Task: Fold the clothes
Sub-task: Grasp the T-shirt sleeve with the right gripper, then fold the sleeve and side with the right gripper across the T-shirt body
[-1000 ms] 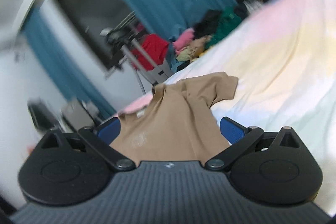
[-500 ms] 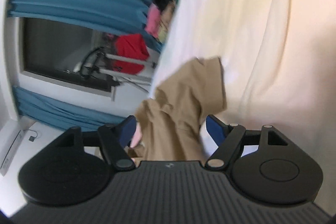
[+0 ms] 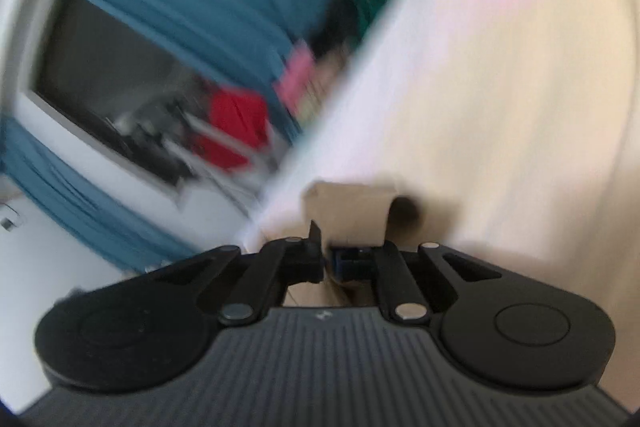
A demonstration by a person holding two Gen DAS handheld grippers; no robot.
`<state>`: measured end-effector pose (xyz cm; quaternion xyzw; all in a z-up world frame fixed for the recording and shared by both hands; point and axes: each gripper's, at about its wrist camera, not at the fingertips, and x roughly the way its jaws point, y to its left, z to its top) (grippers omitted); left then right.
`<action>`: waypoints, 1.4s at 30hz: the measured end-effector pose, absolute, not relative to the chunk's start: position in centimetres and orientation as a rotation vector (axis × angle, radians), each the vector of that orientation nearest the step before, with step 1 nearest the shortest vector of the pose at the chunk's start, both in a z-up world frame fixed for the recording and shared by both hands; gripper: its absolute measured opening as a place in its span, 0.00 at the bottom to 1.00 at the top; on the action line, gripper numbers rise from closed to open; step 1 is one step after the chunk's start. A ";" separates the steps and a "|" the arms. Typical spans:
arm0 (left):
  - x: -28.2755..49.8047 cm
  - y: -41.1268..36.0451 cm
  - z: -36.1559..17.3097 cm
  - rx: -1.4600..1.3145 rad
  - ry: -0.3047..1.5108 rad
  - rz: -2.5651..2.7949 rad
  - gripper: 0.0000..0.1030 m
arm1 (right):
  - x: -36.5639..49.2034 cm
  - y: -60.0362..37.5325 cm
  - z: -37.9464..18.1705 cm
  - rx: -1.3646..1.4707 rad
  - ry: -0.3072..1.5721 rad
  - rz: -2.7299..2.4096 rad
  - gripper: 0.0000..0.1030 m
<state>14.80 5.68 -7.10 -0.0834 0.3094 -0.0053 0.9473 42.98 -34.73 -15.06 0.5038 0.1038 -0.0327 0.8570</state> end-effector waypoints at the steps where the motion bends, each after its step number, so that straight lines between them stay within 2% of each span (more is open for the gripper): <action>1: 14.7 5.5 -7.1 -0.163 0.626 -0.012 1.00 | 42.5 -35.1 -14.5 1.066 0.171 -0.070 0.08; 5: 14.2 5.2 -7.0 -0.158 0.621 -0.028 1.00 | 42.7 -36.2 -15.1 1.182 0.198 -0.014 0.12; 7: 13.9 5.1 -6.8 -0.160 0.614 -0.033 1.00 | 43.3 -36.3 -15.9 1.222 0.232 0.036 0.36; 8: 13.7 5.0 -6.7 -0.160 0.612 -0.032 1.00 | 43.6 -36.2 -16.0 1.219 0.235 0.043 0.63; 9: 13.6 5.0 -6.7 -0.163 0.611 -0.031 1.00 | 43.9 -36.1 -16.1 1.216 0.237 0.049 0.77; 10: 13.4 5.0 -6.7 -0.166 0.611 -0.030 1.00 | 44.2 -36.0 -16.2 1.213 0.240 0.055 0.77; 20: 15.9 2.2 -7.8 -0.176 0.647 -0.157 1.00 | 47.6 -34.8 -17.0 1.172 0.273 0.125 0.77; 23: 16.2 1.5 -8.5 -0.166 0.669 -0.183 1.00 | 51.0 -33.2 -15.6 0.991 0.379 0.053 0.76; 24: 16.4 1.5 -8.7 -0.174 0.678 -0.191 1.00 | 51.9 -32.4 -15.2 0.908 0.427 0.020 0.65; 25: 16.6 1.4 -8.9 -0.179 0.688 -0.200 1.00 | 52.6 -31.7 -14.8 0.821 0.474 -0.011 0.59; 26: 16.8 1.3 -8.9 -0.174 0.697 -0.212 1.00 | 52.9 -31.2 -14.3 0.754 0.495 -0.038 0.42; 27: 16.9 1.0 -8.9 -0.163 0.700 -0.215 1.00 | 53.0 -30.7 -13.7 0.691 0.508 -0.062 0.21; 28: 16.8 0.9 -8.8 -0.152 0.698 -0.215 1.00 | 53.1 -30.2 -13.1 0.628 0.521 -0.087 0.15; 34: 16.1 3.2 -7.9 -0.214 0.668 -0.183 1.00 | 49.1 -28.9 -9.2 0.427 0.379 -0.259 0.13; 42: 15.8 8.7 -5.5 -0.259 0.604 -0.043 1.00 | 47.6 -18.8 -3.2 0.050 0.300 -0.328 0.13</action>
